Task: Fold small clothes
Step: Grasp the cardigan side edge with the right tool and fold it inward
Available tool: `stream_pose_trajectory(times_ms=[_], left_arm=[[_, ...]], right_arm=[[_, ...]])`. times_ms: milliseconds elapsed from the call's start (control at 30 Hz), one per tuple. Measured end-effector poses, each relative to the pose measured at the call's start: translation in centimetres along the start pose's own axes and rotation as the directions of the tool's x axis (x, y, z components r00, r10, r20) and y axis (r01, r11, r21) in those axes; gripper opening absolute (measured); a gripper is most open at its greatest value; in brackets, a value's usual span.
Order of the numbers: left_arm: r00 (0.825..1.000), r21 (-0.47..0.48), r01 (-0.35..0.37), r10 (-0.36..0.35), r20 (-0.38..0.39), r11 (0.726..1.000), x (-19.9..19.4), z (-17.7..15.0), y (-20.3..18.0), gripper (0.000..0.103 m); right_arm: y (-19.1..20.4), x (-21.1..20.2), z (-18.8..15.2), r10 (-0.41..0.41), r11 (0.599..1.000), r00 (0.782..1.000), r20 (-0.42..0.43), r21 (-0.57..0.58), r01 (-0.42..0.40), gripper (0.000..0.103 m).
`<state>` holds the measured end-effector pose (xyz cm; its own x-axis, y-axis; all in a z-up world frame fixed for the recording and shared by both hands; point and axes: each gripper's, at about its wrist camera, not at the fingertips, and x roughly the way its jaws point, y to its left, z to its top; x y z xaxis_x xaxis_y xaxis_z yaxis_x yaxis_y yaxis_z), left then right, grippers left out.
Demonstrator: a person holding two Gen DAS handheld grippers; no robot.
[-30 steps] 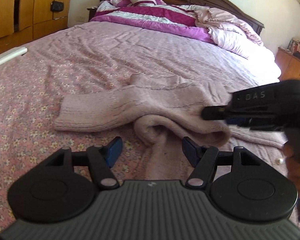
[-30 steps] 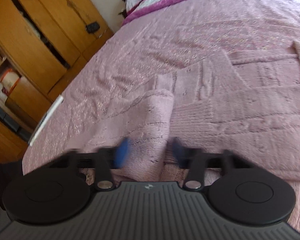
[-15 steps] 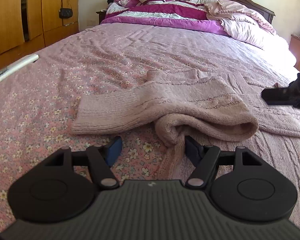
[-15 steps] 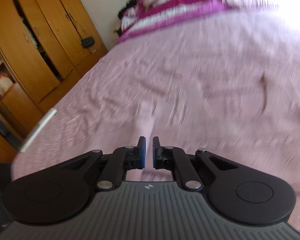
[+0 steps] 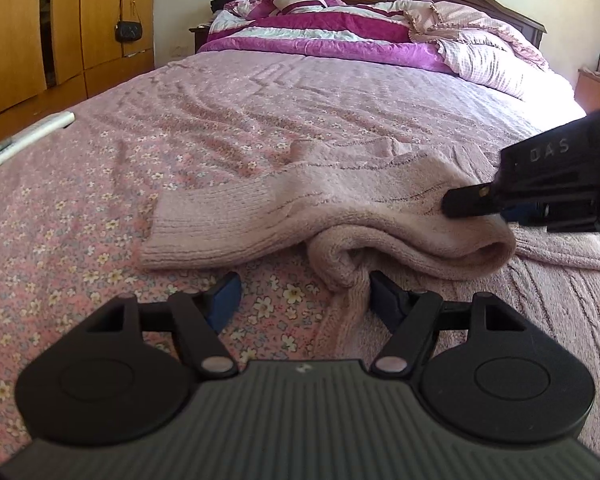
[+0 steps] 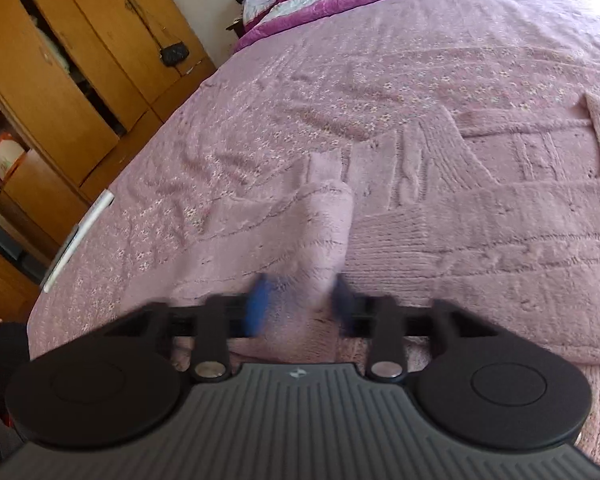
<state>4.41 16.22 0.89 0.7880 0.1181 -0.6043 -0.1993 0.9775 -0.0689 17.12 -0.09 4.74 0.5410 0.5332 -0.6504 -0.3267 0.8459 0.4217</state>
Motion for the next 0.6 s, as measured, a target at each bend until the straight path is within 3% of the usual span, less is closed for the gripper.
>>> stream_pose_trajectory(times_ms=[100, 267, 467, 600], left_arm=[[1.0, 0.001, 0.001, -0.001, 0.0, 1.0, 0.0, -0.1, 0.0, 0.072], [1.0, 0.012, -0.001, 0.001, 0.003, 1.0, 0.1, -0.3, -0.1, 0.073], [1.0, 0.01, -0.006, 0.006, -0.013, 1.0, 0.2, 0.0, -0.2, 0.074], [0.998, -0.009, 0.016, -0.017, -0.056, 1.0, -0.2, 1.0, 0.3, 0.073]], right_arm=[[0.3, -2.2, 0.1, 0.009, 0.999, 0.997, 0.078, -0.032, -0.007, 0.009], [-0.3, -4.8, 0.2, -0.067, 0.997, 0.983, 0.171, -0.036, 0.074, 0.009], [-4.0, -2.7, -0.6, -0.14, 0.988, 0.988, 0.065, 0.075, 0.135, 0.011], [-6.8, -2.5, -1.5, -0.056, 0.974, 0.996, 0.076, 0.224, 0.037, 0.017]])
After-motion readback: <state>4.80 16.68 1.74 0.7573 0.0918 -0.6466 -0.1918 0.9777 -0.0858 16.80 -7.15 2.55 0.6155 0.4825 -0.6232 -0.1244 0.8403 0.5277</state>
